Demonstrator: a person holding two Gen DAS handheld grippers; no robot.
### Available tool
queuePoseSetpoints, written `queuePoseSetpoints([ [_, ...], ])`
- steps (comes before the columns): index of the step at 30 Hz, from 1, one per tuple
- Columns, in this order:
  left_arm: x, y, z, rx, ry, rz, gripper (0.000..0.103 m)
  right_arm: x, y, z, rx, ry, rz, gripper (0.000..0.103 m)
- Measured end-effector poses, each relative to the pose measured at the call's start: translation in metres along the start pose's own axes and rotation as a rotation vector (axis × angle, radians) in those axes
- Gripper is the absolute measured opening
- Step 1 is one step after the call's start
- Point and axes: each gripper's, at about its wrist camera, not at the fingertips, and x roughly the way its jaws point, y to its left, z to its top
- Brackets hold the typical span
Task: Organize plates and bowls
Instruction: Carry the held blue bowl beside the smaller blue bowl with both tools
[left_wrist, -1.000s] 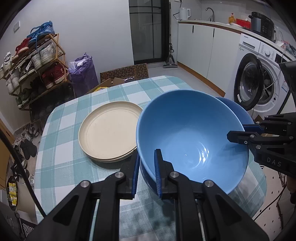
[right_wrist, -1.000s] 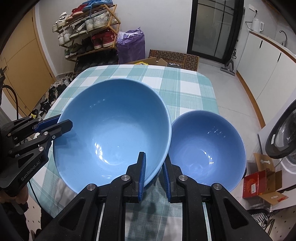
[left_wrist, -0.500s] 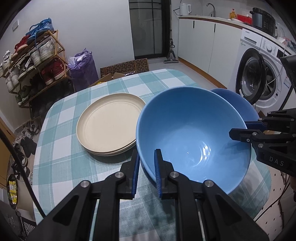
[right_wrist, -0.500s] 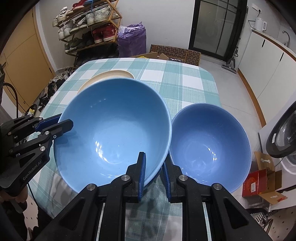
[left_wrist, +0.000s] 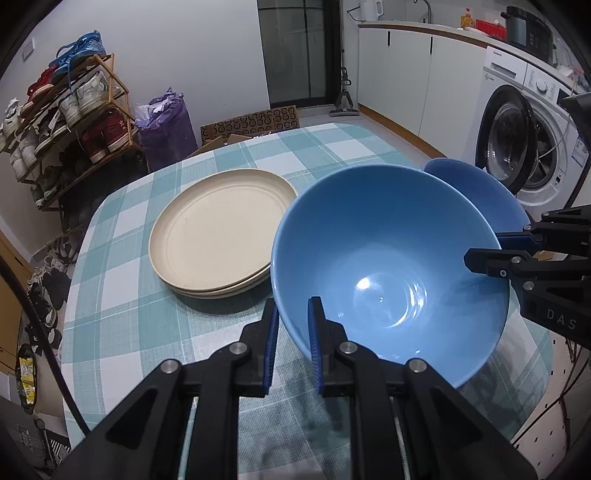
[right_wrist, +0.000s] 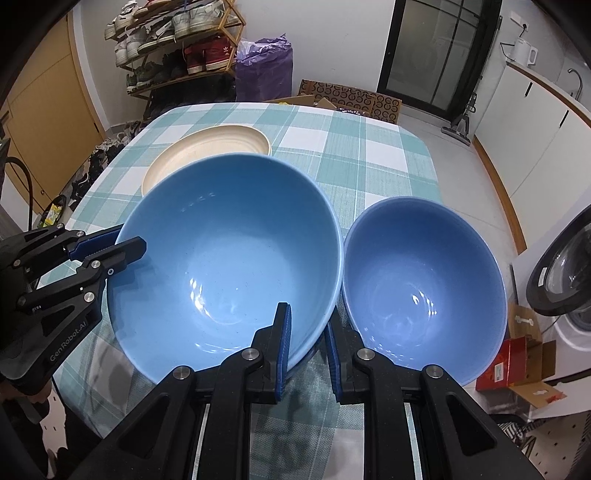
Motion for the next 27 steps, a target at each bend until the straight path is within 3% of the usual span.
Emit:
queuePoseSetpoints([
  [27,0.0105,-0.0027,-0.0047,0.016,0.022,0.000,0.017,0.0054,0.0090,-0.0040,-0.064,0.011,-0.068,0.022],
])
